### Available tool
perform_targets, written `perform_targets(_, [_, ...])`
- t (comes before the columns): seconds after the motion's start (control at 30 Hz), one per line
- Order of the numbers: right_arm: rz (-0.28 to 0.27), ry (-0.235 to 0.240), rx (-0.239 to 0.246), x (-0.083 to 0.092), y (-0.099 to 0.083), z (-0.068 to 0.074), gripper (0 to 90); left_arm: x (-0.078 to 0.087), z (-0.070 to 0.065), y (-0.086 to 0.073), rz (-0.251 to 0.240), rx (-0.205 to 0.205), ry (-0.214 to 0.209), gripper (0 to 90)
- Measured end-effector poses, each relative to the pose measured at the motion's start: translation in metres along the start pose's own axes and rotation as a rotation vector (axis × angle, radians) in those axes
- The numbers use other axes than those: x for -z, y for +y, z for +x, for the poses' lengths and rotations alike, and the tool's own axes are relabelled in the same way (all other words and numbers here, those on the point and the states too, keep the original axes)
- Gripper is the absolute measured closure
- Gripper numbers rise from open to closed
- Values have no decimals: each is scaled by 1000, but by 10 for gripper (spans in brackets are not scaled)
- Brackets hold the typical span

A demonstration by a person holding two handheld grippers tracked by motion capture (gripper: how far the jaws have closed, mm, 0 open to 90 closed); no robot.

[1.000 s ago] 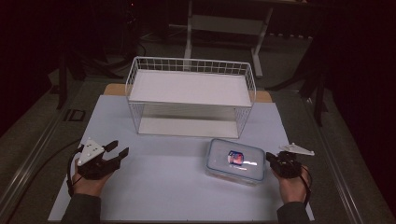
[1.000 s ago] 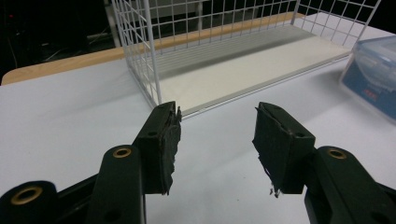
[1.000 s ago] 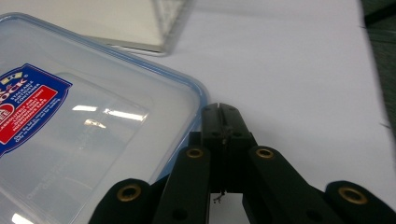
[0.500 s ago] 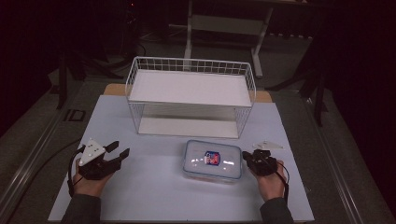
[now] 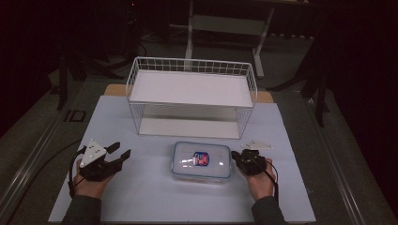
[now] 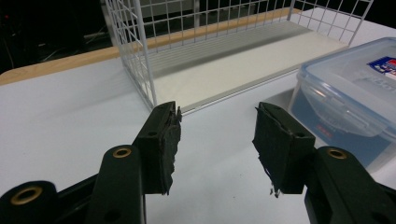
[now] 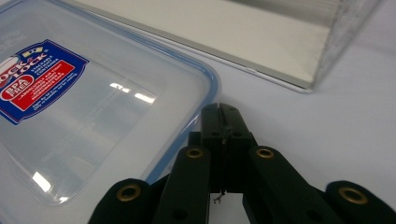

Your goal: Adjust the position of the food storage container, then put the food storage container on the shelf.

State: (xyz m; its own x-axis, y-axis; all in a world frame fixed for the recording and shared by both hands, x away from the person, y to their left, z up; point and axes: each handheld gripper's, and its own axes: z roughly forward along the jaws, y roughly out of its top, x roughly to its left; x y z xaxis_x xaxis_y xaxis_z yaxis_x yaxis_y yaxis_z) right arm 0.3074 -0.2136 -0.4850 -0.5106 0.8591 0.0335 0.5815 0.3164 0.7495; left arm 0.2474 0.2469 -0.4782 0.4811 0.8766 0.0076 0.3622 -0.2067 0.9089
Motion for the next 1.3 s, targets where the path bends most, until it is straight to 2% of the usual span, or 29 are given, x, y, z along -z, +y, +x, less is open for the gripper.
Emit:
perform_targets(0.27, [5,54,52,-11,9,19,879,0,0,0,5,-2,-1,490])
perform_targets(0.3, [8,59,69,-11,10,22,861,0,0,0,5,-2,-1,490])
perform_targets(0.37, [5,59,72,-10,10,22,819,0,-1,0,2,-1,-2,490])
perform_targets(0.43, [6,57,63,-7,9,20,712,0,-1,0,3,-2,-2,489])
perform_targets(0.53, [5,65,63,-3,9,18,646,0,0,0,4,0,0,485])
perform_targets(0.67, [-23,62,59,3,6,20,548,0,-1,0,4,-1,1,483])
perform_targets(0.8, [-42,91,30,9,7,20,478,0,-3,1,1,0,-15,475])
perform_targets(0.9, [-54,135,-9,11,8,20,439,0,-5,2,1,-4,-27,469])
perform_targets(0.97, [-53,162,-26,11,9,20,430,0,-6,2,1,-5,-33,464])
perform_targets(1.03, [-32,177,-23,10,8,21,409,0,-7,3,1,-9,-37,459])
perform_targets(1.23, [-15,216,-30,7,7,23,350,-5,-15,5,16,16,-100,427])
perform_targets(1.3, [-9,222,-32,5,7,25,328,-9,-21,8,6,46,-134,414])
